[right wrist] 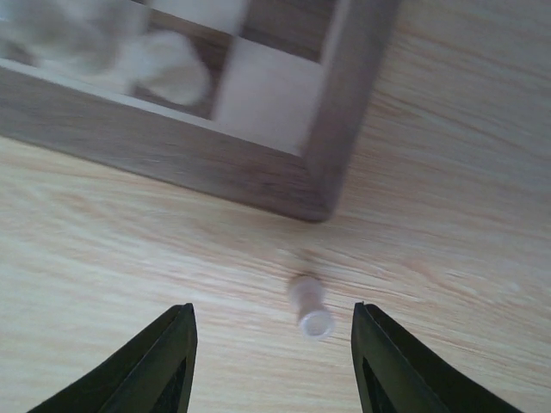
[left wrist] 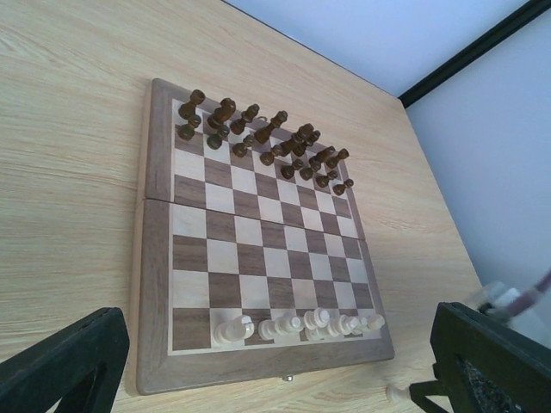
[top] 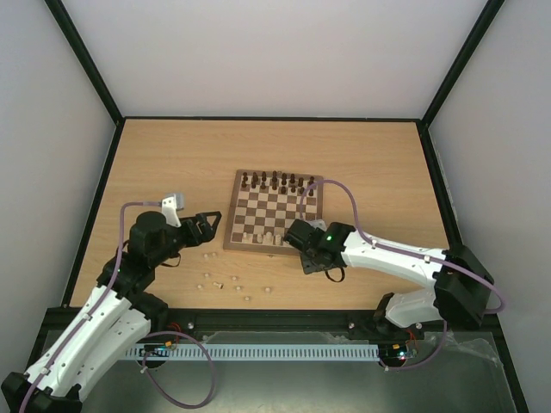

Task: Set up the chess pieces on the board
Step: Pick up the chess piece at the center of the board, then place the chess piece on the chessboard, then pick up the chess piece at the center of the board, then place the chess piece on the chessboard.

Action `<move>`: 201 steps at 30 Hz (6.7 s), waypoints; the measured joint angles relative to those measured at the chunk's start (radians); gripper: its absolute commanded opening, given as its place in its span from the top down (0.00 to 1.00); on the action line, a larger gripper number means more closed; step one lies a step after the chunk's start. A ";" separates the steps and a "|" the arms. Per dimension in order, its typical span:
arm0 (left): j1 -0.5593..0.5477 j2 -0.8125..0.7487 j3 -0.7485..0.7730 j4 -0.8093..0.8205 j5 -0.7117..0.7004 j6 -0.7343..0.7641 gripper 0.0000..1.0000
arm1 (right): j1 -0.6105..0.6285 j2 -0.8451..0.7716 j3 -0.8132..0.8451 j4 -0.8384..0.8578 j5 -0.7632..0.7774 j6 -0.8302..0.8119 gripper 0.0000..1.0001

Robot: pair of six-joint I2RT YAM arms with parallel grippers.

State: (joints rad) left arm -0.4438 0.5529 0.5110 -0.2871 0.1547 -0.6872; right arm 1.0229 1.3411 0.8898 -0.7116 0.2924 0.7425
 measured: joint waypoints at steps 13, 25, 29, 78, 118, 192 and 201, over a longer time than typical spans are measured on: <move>0.000 0.014 0.000 0.022 0.037 0.023 0.01 | -0.070 0.028 -0.141 0.100 -0.018 0.074 0.59; 0.000 0.029 0.000 0.035 0.040 0.025 0.01 | -0.083 0.059 -0.160 0.143 -0.063 0.058 0.78; 0.000 0.031 0.000 0.035 0.040 0.025 0.01 | -0.084 0.059 -0.167 0.142 -0.076 0.058 0.80; 0.000 0.021 0.000 0.030 0.015 0.026 0.01 | -0.212 0.226 0.085 0.126 -0.046 -0.143 0.88; 0.004 0.034 0.105 -0.022 -0.002 0.043 0.01 | 0.004 -0.042 0.085 0.058 -0.084 -0.106 0.50; 0.007 -0.186 0.348 -0.251 -0.106 0.058 0.01 | 0.028 0.853 0.949 -0.032 -0.161 -0.426 0.91; 0.007 -0.186 0.348 -0.251 -0.109 0.059 0.01 | 0.012 0.853 0.947 -0.030 -0.177 -0.433 0.91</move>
State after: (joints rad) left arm -0.4370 0.3672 0.8593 -0.5377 0.0452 -0.6281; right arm 1.0348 2.1941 1.8370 -0.7418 0.1154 0.3099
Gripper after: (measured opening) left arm 0.991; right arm 0.107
